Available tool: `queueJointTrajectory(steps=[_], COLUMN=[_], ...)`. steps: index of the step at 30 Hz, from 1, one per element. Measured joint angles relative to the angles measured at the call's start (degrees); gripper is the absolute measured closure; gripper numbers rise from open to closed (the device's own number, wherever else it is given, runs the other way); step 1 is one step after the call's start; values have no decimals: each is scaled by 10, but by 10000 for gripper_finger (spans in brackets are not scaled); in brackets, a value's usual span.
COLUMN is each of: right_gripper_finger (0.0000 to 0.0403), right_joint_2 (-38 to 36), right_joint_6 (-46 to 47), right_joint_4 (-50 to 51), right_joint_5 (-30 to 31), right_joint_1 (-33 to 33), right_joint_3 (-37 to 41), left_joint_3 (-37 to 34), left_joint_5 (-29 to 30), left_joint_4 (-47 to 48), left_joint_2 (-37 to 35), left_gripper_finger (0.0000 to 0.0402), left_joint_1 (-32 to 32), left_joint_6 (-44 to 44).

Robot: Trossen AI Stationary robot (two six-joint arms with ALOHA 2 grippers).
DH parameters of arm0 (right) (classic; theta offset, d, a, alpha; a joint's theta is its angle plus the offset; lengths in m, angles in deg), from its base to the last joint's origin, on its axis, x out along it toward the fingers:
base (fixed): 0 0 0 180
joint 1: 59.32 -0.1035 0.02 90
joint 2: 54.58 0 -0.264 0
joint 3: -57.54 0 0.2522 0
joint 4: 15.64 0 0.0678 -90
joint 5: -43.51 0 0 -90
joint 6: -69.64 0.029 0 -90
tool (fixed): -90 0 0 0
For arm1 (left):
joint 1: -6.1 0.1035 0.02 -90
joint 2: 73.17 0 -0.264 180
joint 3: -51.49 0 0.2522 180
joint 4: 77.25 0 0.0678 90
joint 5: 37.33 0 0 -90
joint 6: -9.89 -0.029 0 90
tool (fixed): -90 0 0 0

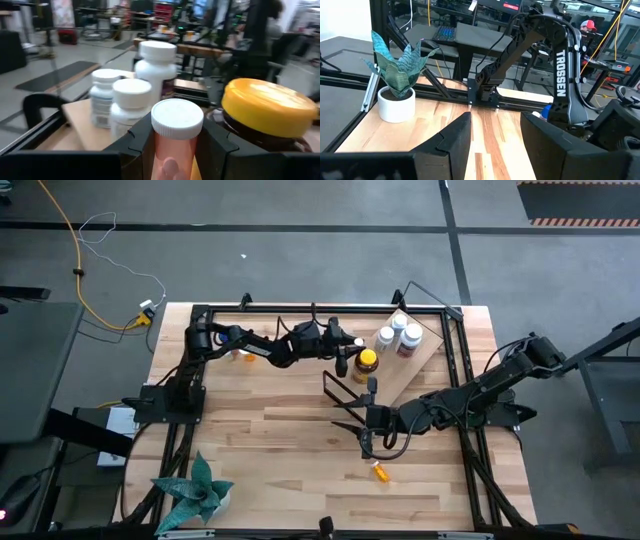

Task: Pick and place medicine bottles onto shelf by color
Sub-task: Put the red pill bottle on the shelf

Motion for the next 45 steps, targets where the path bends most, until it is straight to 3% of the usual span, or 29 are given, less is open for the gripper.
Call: queueJointTrajectory(steps=[10,27,35,45], right_gripper_finger=[237,237,237,237], right_joint_2=[0,0,0,0], right_joint_6=[0,0,0,0], right_joint_4=[0,0,0,0], right_joint_5=[0,0,0,0], right_joint_1=[0,0,0,0], right_joint_3=[0,0,0,0], left_joint_3=[0,0,0,6], left_joint_5=[-115,-151,-211,-181], left_joint_4=[-2,5,14,31], left_joint_2=[0,0,0,39], left_gripper_finger=[300,300,300,300], left_joint_1=[-2,-18,-19,-31], left_joint_6=[-12,-53,-58,-73])
